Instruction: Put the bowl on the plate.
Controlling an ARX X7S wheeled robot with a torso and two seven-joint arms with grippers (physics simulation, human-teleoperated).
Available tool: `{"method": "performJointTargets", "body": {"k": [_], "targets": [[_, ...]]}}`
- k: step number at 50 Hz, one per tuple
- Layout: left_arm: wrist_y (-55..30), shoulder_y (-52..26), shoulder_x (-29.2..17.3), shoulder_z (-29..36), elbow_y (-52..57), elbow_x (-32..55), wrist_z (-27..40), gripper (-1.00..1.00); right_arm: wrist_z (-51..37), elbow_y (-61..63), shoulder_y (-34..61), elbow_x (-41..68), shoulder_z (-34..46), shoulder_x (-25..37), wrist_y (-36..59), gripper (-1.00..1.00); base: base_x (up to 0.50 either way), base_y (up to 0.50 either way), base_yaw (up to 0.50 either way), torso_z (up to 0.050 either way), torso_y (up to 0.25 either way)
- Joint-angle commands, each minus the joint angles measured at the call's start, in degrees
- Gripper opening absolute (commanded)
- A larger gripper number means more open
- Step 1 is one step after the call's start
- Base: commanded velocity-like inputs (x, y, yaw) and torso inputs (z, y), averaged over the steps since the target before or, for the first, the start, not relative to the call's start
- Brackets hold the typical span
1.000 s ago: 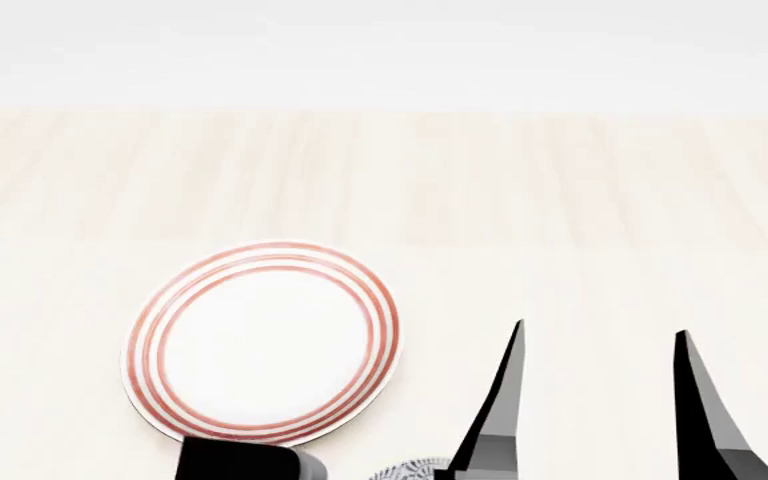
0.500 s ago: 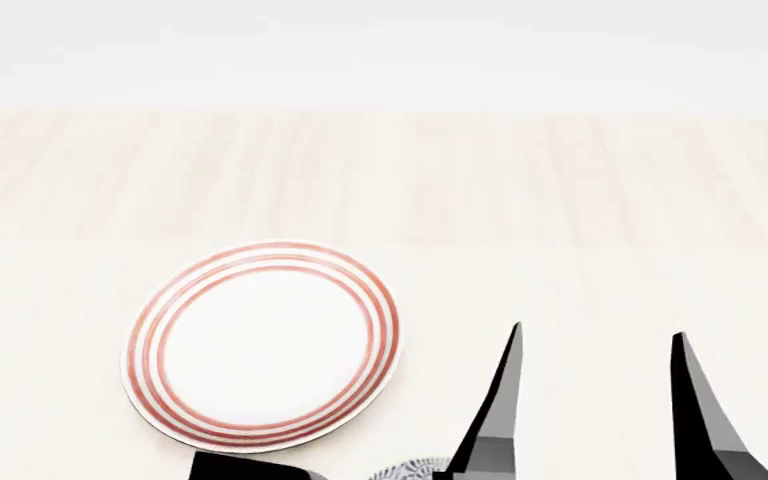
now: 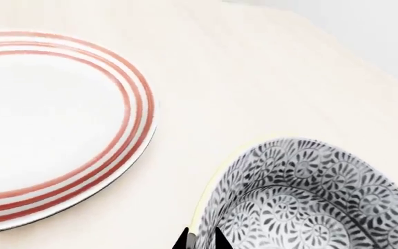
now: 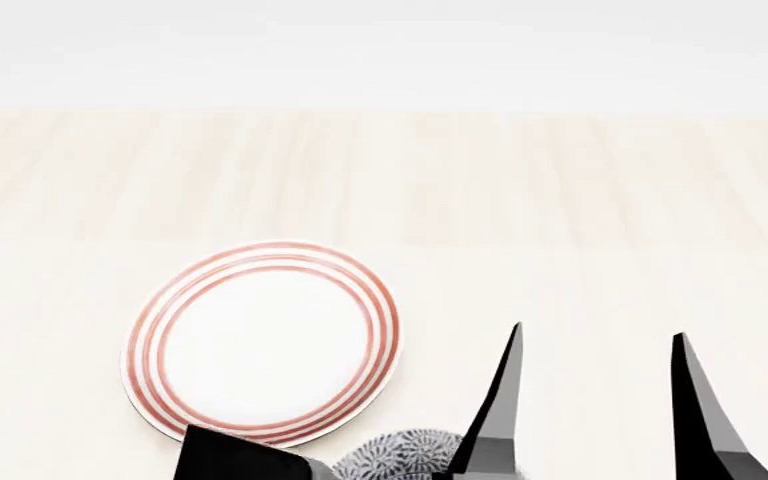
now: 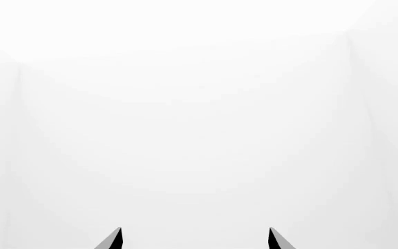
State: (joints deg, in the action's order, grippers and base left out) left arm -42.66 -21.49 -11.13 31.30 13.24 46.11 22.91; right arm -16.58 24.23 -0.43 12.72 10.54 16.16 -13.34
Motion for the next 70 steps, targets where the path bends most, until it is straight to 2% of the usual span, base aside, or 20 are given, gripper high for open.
{"method": "performJointTargets", "body": {"k": [1,25,40,55,70], "targets": [[5.2,-5.3,-0.9,-0.4,-1.7,-5.6,-3.7,-1.00,0.9,0.3,0.0,-0.8,-1.0,-0.7,-0.1,1.00,0.00,0.00,0.00,0.000,0.000],[10.3,-15.4,1.4,-1.8,-11.7,-9.2,-6.0,-1.00,0.3,0.2,0.2,-0.3,-0.6,-0.2,-0.3,1.00,0.00,0.00,0.00,0.000,0.000],[17.0,-24.3,3.3,-4.1,-30.6,-13.8,-7.3,-1.00,0.1,0.0,0.2,-0.1,-0.4,0.1,-0.5,1.00,0.00,0.00,0.00,0.000,0.001],[21.7,-28.9,4.3,-5.5,-40.9,-15.5,-7.5,-1.00,-0.2,-0.4,0.2,-0.2,0.0,0.3,-0.7,1.00,0.00,0.00,0.00,0.000,0.000],[26.4,-34.0,7.2,-5.3,-57.3,-17.4,-8.8,-1.00,-0.3,-1.0,0.2,0.0,0.4,0.5,-1.2,1.00,0.00,0.00,0.00,0.000,0.001]]}}
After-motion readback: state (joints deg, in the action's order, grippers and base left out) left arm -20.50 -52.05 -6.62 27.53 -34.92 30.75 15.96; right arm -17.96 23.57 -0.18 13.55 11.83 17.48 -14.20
